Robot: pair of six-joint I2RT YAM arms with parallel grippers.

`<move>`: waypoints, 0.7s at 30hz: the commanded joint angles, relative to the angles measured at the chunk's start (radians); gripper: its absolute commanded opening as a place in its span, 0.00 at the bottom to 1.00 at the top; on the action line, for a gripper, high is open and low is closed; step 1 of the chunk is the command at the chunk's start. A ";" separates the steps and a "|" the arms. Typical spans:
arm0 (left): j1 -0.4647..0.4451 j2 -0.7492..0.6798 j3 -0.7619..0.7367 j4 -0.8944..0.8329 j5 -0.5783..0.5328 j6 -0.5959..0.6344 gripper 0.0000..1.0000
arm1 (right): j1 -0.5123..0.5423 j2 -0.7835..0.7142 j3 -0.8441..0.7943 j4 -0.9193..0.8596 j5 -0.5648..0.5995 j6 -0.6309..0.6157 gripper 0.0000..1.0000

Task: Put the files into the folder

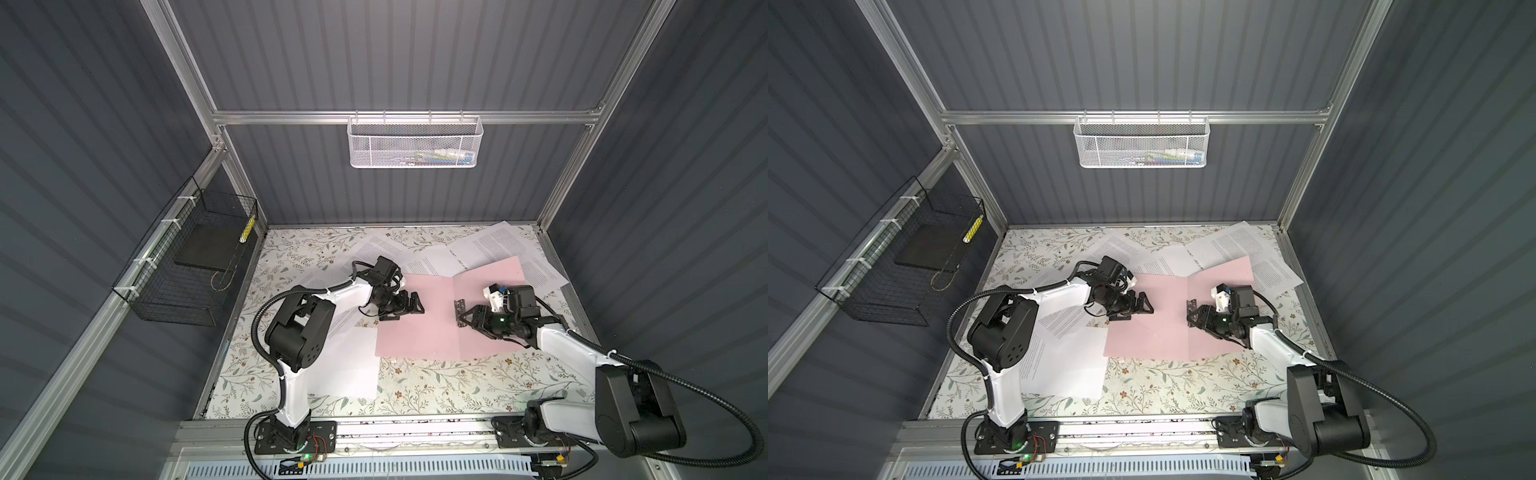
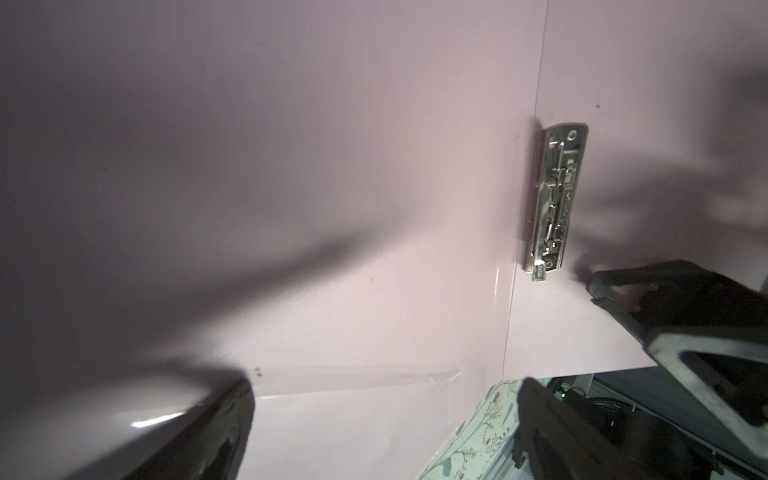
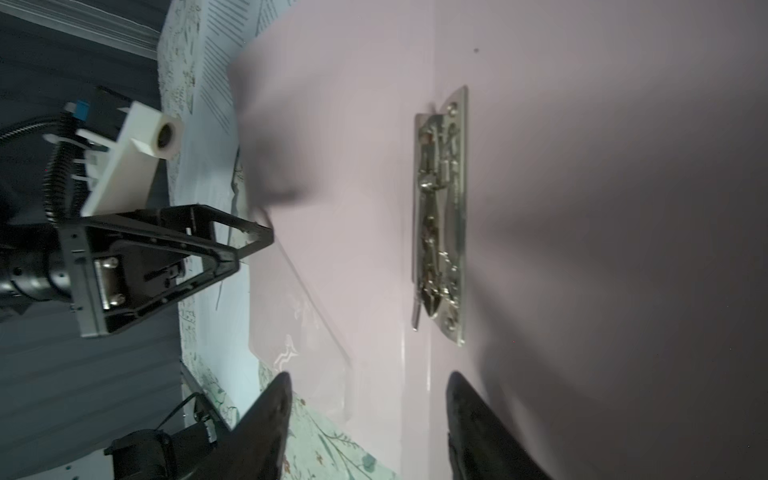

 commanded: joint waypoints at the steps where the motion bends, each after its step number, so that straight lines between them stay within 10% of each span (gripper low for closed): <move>1: 0.037 0.019 -0.089 -0.023 -0.078 -0.029 1.00 | -0.003 -0.009 -0.028 -0.020 0.030 0.031 0.54; 9: 0.091 0.005 -0.167 0.007 -0.061 -0.028 1.00 | 0.029 0.112 -0.061 0.153 -0.071 0.071 0.22; 21: 0.123 -0.022 -0.240 0.047 -0.049 -0.054 1.00 | 0.113 0.245 -0.042 0.411 -0.136 0.161 0.18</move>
